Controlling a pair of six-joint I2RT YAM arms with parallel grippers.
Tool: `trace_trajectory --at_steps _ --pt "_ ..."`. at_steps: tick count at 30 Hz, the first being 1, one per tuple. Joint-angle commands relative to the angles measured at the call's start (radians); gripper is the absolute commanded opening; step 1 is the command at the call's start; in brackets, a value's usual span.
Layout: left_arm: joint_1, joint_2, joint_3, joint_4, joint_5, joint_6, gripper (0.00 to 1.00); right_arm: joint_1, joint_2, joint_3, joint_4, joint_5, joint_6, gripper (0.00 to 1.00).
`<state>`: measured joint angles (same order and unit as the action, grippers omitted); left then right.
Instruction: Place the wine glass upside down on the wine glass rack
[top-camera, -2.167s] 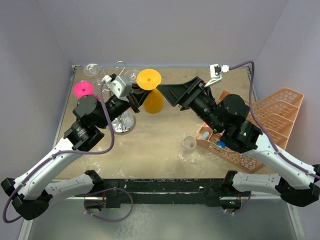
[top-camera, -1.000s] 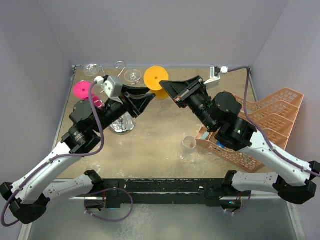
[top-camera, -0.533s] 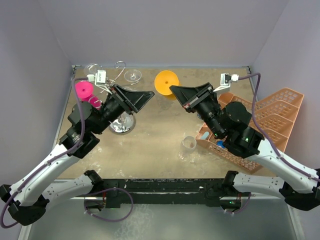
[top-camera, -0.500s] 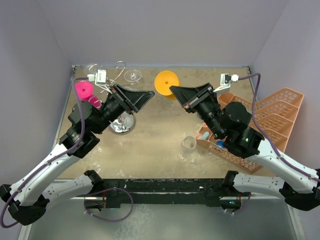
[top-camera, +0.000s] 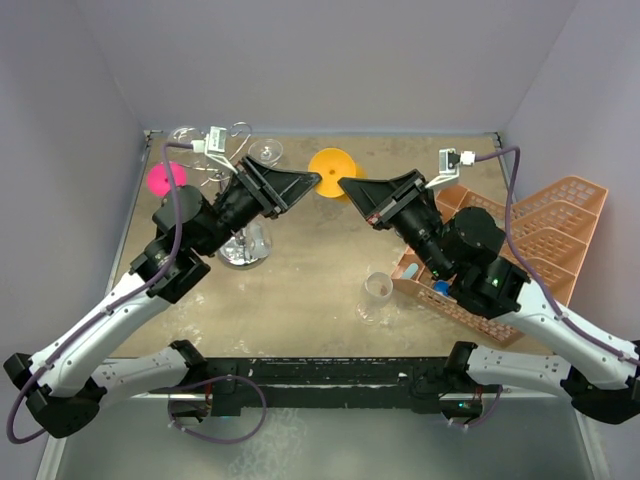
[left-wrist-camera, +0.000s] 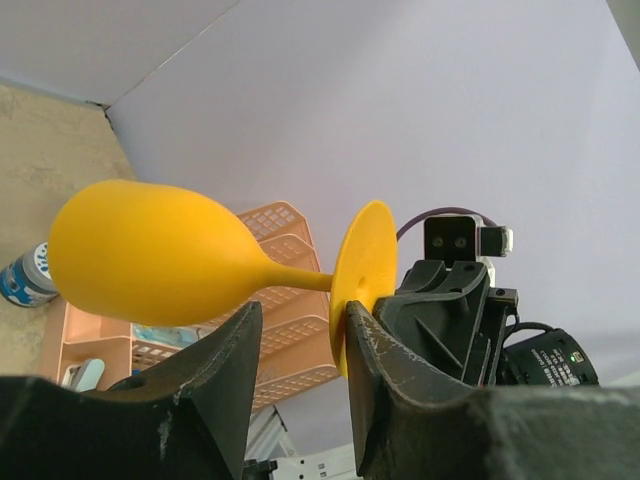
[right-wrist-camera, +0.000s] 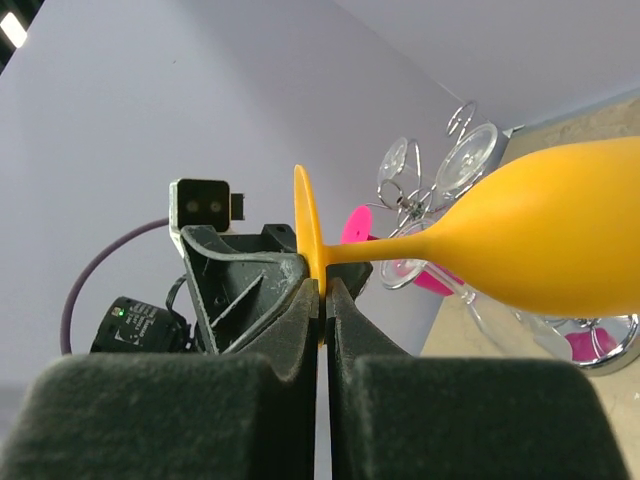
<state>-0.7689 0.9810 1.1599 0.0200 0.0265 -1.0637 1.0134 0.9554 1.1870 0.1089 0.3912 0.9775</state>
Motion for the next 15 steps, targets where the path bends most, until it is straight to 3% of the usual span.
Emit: trace_trajectory --at_steps 1,7,11,14,15 --pt "-0.003 0.018 0.065 0.049 0.046 -0.018 0.34 -0.001 0.001 0.017 0.052 -0.041 -0.017 0.00" --pt "-0.002 0.021 0.070 0.066 0.067 -0.023 0.21 -0.001 0.004 0.007 0.050 -0.043 -0.003 0.00" --pt "-0.003 0.031 0.083 0.083 0.086 -0.025 0.00 -0.001 0.002 0.006 0.049 -0.045 0.001 0.00" --pt "-0.003 0.058 0.118 0.079 0.111 -0.026 0.00 -0.001 0.000 0.005 0.047 -0.040 0.006 0.00" --pt "-0.002 0.069 0.135 0.069 0.112 -0.024 0.00 -0.001 -0.002 0.005 0.041 -0.035 0.012 0.07"
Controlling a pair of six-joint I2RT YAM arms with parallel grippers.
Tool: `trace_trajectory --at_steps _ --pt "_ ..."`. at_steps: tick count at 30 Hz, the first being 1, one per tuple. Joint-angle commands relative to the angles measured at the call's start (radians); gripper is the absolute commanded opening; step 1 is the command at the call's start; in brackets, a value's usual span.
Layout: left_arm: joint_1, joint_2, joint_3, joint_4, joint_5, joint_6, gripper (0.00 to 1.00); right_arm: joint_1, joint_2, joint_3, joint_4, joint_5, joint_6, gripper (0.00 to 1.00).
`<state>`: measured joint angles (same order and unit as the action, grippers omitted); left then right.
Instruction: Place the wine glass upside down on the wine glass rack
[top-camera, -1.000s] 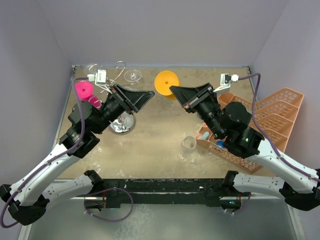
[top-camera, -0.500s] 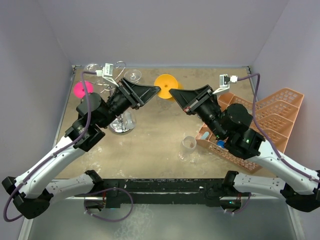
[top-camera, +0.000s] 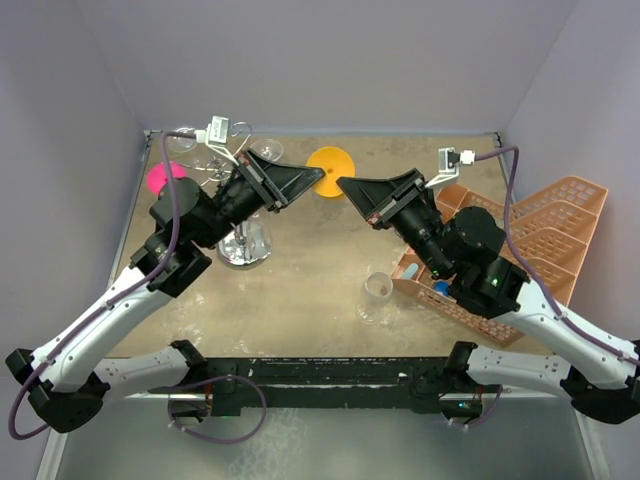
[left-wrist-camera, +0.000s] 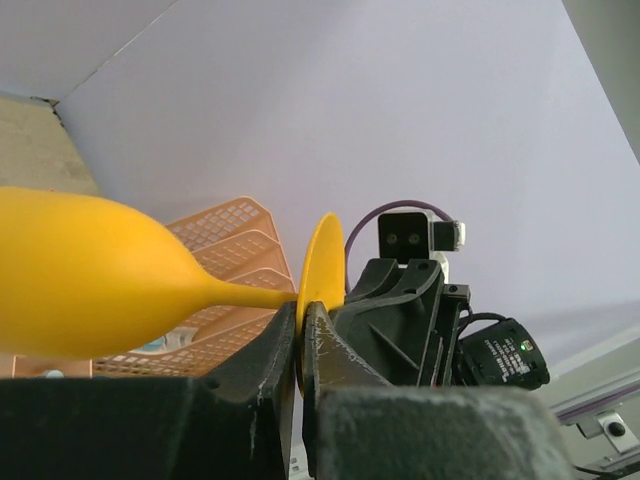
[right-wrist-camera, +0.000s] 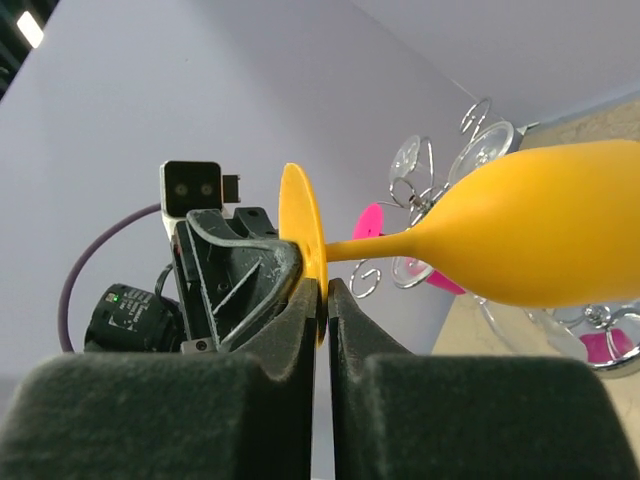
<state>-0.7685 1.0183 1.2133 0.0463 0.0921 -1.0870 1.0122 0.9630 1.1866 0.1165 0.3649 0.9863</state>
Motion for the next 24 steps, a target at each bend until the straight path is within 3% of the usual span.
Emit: trace_trajectory --at_steps 1,6,9,16,24 --pt "-0.003 0.042 0.095 0.033 0.047 0.003 0.00 0.000 -0.013 0.007 0.026 0.001 0.010 0.14" --pt "0.001 0.103 0.206 -0.019 0.018 0.060 0.00 0.000 -0.038 -0.004 0.004 0.044 0.024 0.51" --pt "0.022 0.159 0.292 -0.057 0.016 0.085 0.00 -0.001 -0.078 -0.043 0.043 0.041 -0.007 0.63" --pt "0.204 0.283 0.372 -0.015 0.115 -0.034 0.00 0.000 -0.157 -0.104 0.059 0.056 -0.008 0.68" --pt "0.318 0.395 0.447 0.006 0.118 -0.114 0.00 0.000 -0.176 -0.117 0.045 0.060 0.000 0.67"
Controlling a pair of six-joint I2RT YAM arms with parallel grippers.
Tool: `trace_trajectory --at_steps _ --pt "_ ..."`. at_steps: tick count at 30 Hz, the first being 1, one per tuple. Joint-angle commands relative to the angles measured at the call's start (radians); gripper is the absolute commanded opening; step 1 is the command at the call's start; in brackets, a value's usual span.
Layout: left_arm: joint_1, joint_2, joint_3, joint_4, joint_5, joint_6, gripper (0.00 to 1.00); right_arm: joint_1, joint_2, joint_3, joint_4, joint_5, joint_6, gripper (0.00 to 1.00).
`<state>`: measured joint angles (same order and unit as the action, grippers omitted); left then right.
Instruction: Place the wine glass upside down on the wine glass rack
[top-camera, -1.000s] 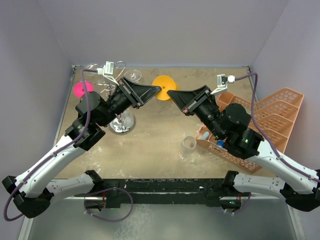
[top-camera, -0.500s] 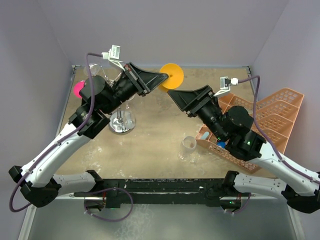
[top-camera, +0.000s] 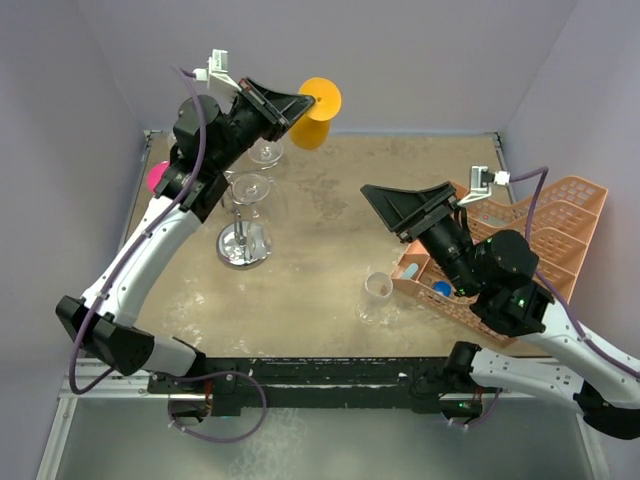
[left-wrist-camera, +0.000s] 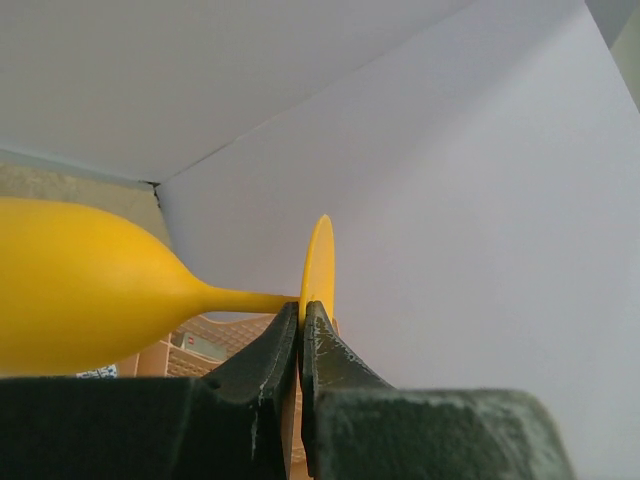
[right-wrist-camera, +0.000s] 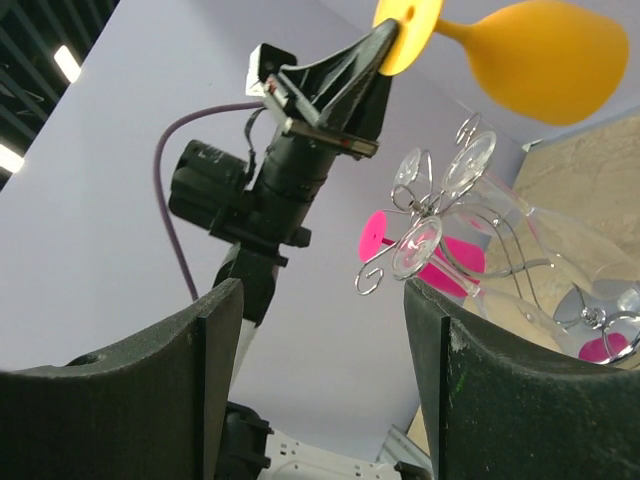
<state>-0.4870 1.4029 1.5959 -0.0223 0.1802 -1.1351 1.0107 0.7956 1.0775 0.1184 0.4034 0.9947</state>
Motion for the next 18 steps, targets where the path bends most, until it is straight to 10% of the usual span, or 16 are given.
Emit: trace_trajectory --at_steps 1,18 --pt "0.047 0.021 0.069 0.083 0.030 -0.087 0.00 0.002 -0.008 -0.011 0.045 0.020 -0.007 0.67" --pt "0.283 0.099 0.155 -0.094 -0.011 -0.007 0.00 0.002 0.002 -0.025 0.059 -0.018 0.004 0.66"
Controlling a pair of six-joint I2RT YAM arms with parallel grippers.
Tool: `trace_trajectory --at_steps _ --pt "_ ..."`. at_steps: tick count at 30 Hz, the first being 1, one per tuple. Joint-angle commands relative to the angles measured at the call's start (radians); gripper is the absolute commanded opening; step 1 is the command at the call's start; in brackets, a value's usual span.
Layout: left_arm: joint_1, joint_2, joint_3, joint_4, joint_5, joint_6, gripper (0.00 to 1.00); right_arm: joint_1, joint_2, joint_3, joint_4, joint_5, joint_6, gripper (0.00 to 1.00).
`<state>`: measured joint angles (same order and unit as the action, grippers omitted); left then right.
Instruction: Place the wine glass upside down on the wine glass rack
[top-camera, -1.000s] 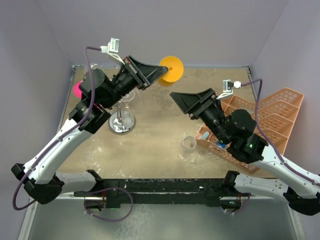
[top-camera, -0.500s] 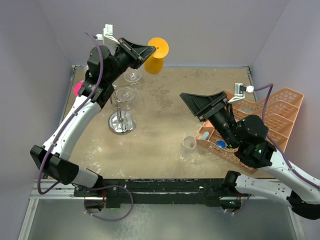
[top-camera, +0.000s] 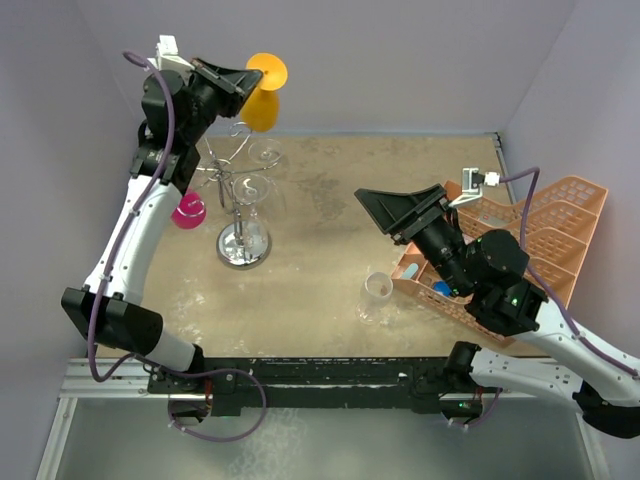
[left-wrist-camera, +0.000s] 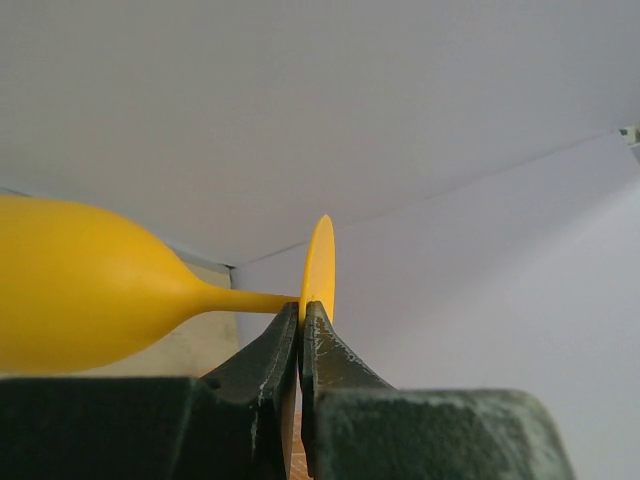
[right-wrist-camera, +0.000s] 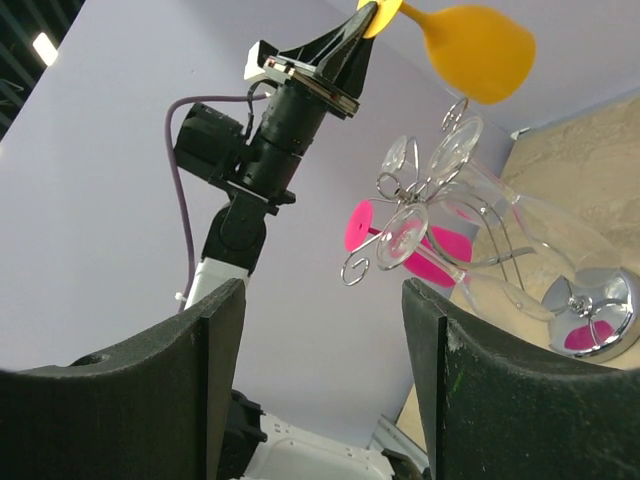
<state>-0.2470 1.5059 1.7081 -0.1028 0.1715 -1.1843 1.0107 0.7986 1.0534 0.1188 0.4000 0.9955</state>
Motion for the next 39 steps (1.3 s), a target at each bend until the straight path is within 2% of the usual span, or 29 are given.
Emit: trace_trajectory --at_steps 1,9,18,26,39 --pt "0.055 -0.005 0.041 -0.019 0.002 0.051 0.00 0.001 0.001 -0.001 0.060 -0.017 0.003 0.66" --pt "0.106 -0.002 0.039 -0.107 -0.022 0.115 0.00 0.001 0.008 -0.008 0.062 -0.021 0.010 0.65" --pt "0.159 -0.050 -0.044 -0.112 -0.020 0.115 0.00 0.002 0.006 -0.019 0.056 -0.022 0.020 0.65" --pt "0.189 -0.117 -0.164 -0.055 0.056 0.051 0.00 0.002 0.010 -0.025 0.052 -0.021 0.029 0.64" --pt "0.213 -0.225 -0.325 0.017 0.104 -0.021 0.00 0.001 0.013 -0.032 0.046 -0.021 0.048 0.63"
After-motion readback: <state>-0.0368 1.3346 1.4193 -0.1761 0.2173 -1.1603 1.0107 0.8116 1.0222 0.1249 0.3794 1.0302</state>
